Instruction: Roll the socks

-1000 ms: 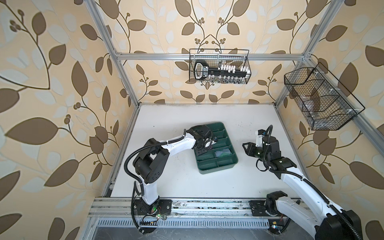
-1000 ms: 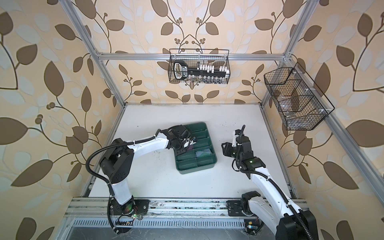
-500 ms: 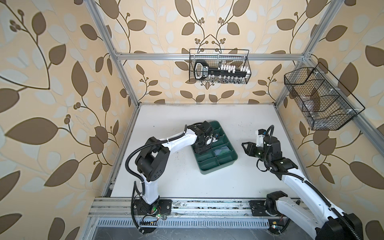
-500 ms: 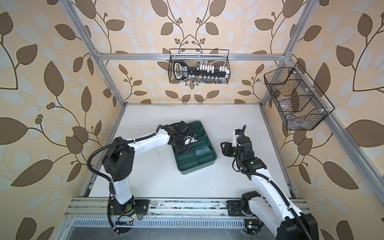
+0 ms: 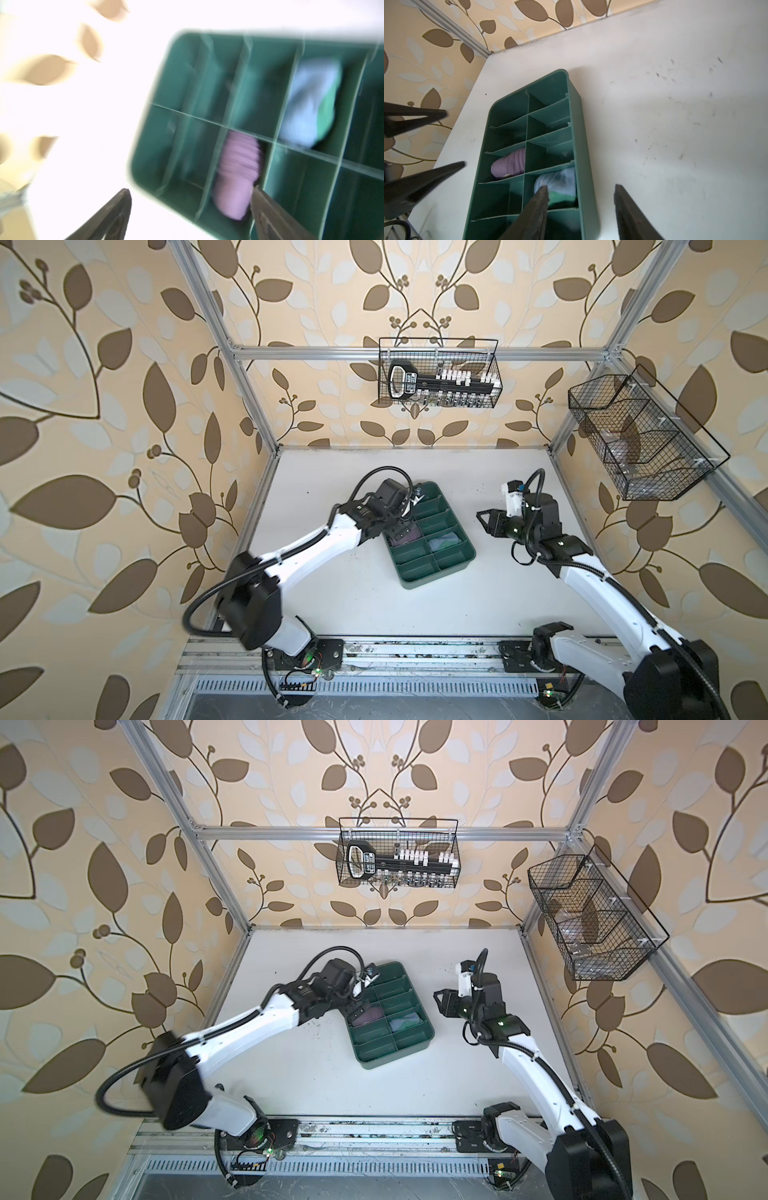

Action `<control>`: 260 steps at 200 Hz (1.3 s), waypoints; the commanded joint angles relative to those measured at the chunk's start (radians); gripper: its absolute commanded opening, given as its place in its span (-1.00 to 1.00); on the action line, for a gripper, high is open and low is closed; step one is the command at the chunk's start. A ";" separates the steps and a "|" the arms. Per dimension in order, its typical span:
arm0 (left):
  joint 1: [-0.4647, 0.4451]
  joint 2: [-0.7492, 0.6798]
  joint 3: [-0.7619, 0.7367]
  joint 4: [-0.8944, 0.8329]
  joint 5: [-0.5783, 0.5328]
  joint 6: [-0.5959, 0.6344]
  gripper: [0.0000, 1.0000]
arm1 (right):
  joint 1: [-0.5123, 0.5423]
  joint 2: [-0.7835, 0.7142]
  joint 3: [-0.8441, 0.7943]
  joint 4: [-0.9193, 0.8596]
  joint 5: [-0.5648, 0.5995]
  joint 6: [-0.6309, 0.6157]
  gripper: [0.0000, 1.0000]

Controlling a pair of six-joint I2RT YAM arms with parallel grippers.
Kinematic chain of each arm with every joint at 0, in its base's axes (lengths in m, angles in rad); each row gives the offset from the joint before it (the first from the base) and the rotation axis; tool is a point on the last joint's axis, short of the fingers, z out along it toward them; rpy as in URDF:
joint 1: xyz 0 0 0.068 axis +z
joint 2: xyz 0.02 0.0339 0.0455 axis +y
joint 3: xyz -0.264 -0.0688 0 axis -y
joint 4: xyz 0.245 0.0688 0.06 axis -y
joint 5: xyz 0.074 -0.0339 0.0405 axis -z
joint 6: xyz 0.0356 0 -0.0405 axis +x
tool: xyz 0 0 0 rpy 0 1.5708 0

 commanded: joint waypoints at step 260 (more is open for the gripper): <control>0.484 -0.212 -0.511 0.363 -0.306 -0.515 0.98 | 0.126 0.128 0.099 0.125 0.376 -0.035 0.11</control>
